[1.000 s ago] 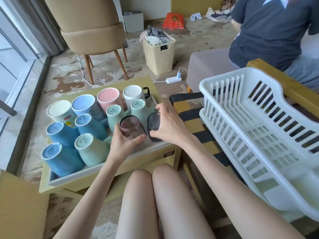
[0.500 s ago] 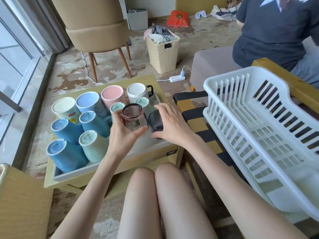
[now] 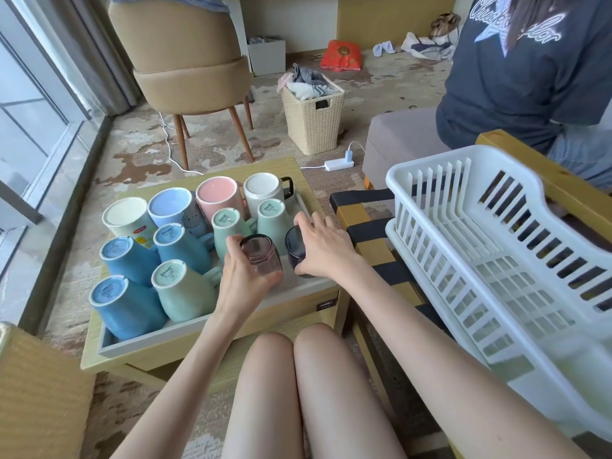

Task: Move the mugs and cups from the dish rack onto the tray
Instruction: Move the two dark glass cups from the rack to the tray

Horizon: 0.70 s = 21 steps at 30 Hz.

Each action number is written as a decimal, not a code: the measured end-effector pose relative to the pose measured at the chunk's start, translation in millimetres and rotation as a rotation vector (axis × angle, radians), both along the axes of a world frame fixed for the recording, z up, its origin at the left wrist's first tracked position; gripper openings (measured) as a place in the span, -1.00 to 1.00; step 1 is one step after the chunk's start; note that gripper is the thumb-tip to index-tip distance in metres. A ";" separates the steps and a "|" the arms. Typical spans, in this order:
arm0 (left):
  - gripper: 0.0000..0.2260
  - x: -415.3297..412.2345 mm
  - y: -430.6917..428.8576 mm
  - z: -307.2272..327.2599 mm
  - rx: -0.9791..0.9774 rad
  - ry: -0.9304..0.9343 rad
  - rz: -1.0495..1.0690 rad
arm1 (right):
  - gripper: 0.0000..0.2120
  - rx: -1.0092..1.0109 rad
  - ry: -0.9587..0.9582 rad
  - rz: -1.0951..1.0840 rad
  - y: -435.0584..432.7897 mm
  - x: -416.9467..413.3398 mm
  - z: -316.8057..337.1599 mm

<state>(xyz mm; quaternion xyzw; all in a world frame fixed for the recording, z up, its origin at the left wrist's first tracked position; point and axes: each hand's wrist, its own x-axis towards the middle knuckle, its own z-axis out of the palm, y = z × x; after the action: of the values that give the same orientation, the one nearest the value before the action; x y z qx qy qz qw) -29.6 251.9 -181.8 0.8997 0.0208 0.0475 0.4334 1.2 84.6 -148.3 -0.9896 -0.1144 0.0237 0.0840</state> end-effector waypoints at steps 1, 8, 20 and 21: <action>-0.30 -0.1 -0.8 -2.6 0.008 0.011 0.007 | -0.19 -0.011 0.013 -0.014 0.9 1.0 0.4; -0.20 -3.0 0.0 -5.4 0.154 0.017 0.032 | -0.13 -0.012 -0.116 -0.099 -3.0 0.4 -2.7; -0.58 -4.5 -12.2 41.4 0.254 -0.365 -0.092 | -0.41 1.386 0.331 -0.428 -44.4 -22.1 7.9; -0.60 -5.8 -13.9 45.7 0.171 -0.322 -0.086 | -0.48 1.501 0.395 -0.395 -45.0 -24.1 7.3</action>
<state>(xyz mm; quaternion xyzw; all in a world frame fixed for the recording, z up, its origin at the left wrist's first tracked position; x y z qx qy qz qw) -35.4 238.0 -136.1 0.9142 -0.0916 0.1738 0.3545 -22.9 39.6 -141.0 -0.6485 0.0945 0.0998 0.7487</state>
